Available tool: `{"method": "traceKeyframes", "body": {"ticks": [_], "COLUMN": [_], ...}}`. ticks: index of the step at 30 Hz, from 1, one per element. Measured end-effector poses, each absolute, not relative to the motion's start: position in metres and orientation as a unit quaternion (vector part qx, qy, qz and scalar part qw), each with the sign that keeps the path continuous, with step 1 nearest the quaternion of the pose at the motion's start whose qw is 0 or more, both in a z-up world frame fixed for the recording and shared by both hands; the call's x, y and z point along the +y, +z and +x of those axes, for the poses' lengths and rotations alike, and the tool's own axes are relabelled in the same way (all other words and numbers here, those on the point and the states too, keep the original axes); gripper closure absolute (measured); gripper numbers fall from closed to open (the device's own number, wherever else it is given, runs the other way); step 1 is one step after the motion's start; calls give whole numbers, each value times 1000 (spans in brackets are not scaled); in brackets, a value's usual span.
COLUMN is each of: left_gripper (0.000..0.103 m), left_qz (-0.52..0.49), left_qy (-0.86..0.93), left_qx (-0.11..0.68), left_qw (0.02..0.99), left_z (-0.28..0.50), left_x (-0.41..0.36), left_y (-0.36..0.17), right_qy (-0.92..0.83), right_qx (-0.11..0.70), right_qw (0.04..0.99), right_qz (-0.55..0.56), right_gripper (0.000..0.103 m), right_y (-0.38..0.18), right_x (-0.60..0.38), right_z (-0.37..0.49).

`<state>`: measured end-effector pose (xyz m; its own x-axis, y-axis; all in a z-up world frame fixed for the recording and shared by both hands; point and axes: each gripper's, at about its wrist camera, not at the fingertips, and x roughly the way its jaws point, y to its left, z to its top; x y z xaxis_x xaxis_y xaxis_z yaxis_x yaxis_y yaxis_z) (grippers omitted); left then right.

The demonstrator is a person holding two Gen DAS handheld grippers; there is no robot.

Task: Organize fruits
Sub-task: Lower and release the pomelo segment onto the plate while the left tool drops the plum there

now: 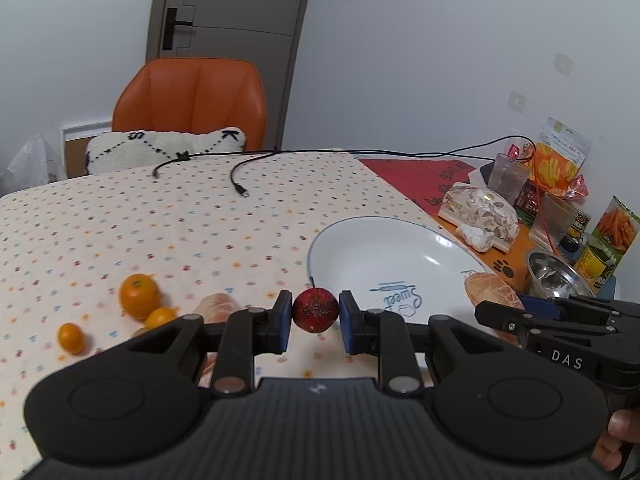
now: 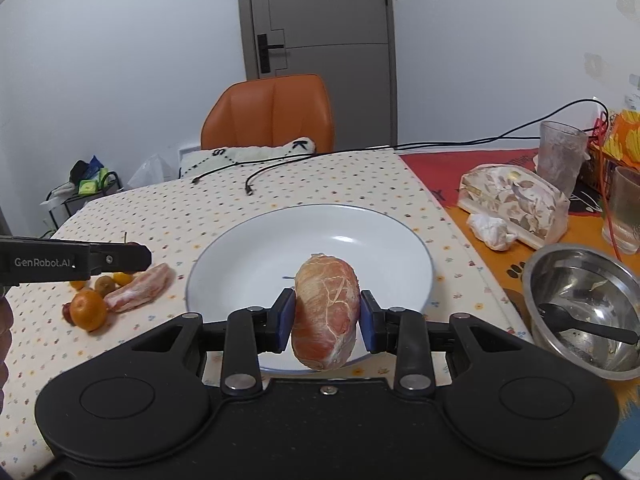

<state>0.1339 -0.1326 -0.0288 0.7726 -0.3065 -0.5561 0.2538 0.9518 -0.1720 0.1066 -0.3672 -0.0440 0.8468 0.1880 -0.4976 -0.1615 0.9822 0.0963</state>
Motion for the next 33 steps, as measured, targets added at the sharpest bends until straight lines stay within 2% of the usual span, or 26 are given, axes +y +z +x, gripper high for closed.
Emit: {"method": "traceKeyframes", "body": {"ticks": [20,27,29,33], "left_gripper": [80,72,68,52], "left_qz": [-45,-46,-51,-52], "left_qy": [-178,-162,-154,-145], "left_qx": [320,323,322,319], "left_qw": [929,931,933,935], "left_z": [168,165,162,155], "left_x": [-174,-167,-162,-152], "left_y": [-47,-43,-40,-34], "right_qy": [85,93,93,95], "right_qx": [258,249,248,240], "right_qw": [961,963,964,965], "right_qz": [42,42,41,39], "right_gripper": [71,71,71,71], "right_y": [-52,-46,-45,-41], "right_x": [-379,-375,-373,-370], "right_z": [130,130,130,131]}}
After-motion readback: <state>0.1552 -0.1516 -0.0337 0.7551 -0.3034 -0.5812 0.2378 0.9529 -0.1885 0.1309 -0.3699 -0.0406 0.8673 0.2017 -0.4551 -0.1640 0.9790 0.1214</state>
